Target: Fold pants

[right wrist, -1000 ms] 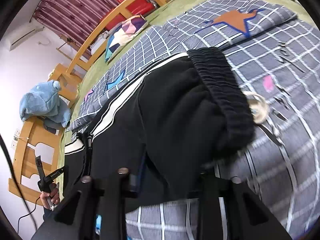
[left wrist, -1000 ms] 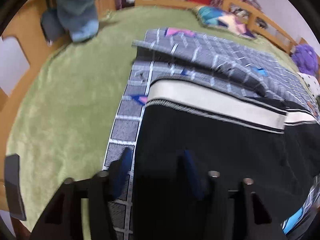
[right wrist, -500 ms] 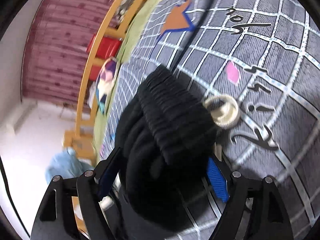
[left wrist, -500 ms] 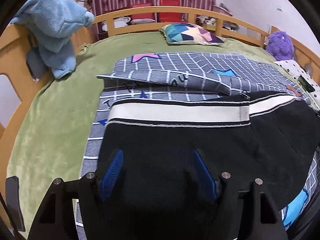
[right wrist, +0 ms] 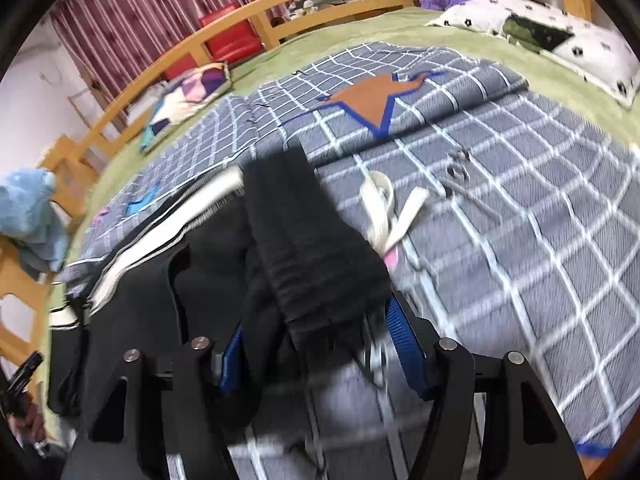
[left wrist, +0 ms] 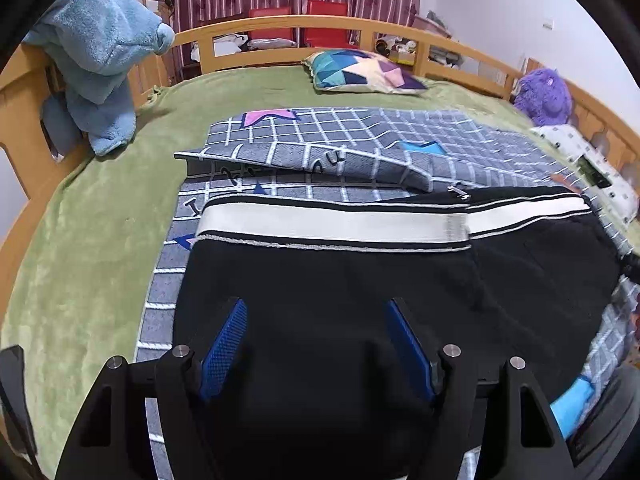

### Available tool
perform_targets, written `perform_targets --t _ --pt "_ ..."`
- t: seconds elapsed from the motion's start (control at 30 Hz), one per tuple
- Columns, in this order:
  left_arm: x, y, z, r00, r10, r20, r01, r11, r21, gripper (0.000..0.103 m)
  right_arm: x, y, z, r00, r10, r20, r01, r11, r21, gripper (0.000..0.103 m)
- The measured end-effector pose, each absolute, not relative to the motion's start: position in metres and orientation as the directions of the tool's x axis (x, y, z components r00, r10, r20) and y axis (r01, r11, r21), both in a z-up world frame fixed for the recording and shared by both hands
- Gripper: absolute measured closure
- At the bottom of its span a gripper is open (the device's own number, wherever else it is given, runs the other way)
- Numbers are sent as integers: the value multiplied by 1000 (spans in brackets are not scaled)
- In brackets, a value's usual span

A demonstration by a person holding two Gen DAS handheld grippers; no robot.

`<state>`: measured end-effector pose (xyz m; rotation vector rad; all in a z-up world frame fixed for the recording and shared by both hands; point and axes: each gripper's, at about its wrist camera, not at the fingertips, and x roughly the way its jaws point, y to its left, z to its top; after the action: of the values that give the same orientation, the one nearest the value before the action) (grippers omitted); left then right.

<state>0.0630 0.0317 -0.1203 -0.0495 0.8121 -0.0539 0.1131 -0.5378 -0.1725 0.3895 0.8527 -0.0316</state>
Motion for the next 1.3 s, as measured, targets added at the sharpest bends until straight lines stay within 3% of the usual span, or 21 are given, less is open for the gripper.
perform_targets --t 0.1,0.23,0.33,0.47,0.6,0.7,0.87,0.97,1.1,1.13,1.17,1.2,1.27,1.3 --pt "58 28 -126 669 -100 -736 36 994 -102 24 91 -523 -154 656 32 -754 197 957 212 40" --pt "65 9 -175 496 -128 -859 57 992 -115 24 73 -488 -126 705 36 -708 154 967 201 40" --pt "53 11 -167 524 -101 -846 47 995 -90 26 76 -456 -114 719 106 -687 86 967 239 40" --pt "22 51 -132 631 -145 -762 -20 979 -202 24 91 -401 -122 674 159 -722 -8 978 208 38" --pt "-7 101 -134 650 -88 -755 -142 962 -234 24 124 -374 -183 482 108 -869 38 989 144 38" --pt "-13 125 -154 624 -115 -772 -205 930 -304 26 121 -358 -182 503 41 -863 24 998 62 38" --pt "-2 140 -183 606 -195 -771 -236 882 -408 26 110 -340 -144 594 234 -770 -23 961 274 38" --pt "5 137 -199 596 -179 -782 -236 892 -384 26 107 -328 -136 637 279 -718 -55 946 318 38" --pt "6 138 -199 620 -180 -764 -217 896 -387 26 111 -317 -152 614 302 -729 -56 938 342 38" --pt "7 140 -199 626 -183 -758 -226 888 -401 29 114 -316 -159 591 301 -749 -45 939 341 38" --pt "9 141 -199 633 -185 -752 -228 883 -410 40 117 -317 -165 573 300 -763 -32 938 345 38" --pt "11 139 -198 638 -200 -743 -218 879 -424 58 118 -318 -168 566 302 -767 -24 936 350 38" --pt "10 135 -197 635 -210 -744 -212 879 -428 68 118 -322 -173 555 309 -772 -9 931 366 38" --pt "11 133 -192 646 -193 -739 -205 888 -411 80 118 -324 -174 557 312 -769 -1 927 375 38"
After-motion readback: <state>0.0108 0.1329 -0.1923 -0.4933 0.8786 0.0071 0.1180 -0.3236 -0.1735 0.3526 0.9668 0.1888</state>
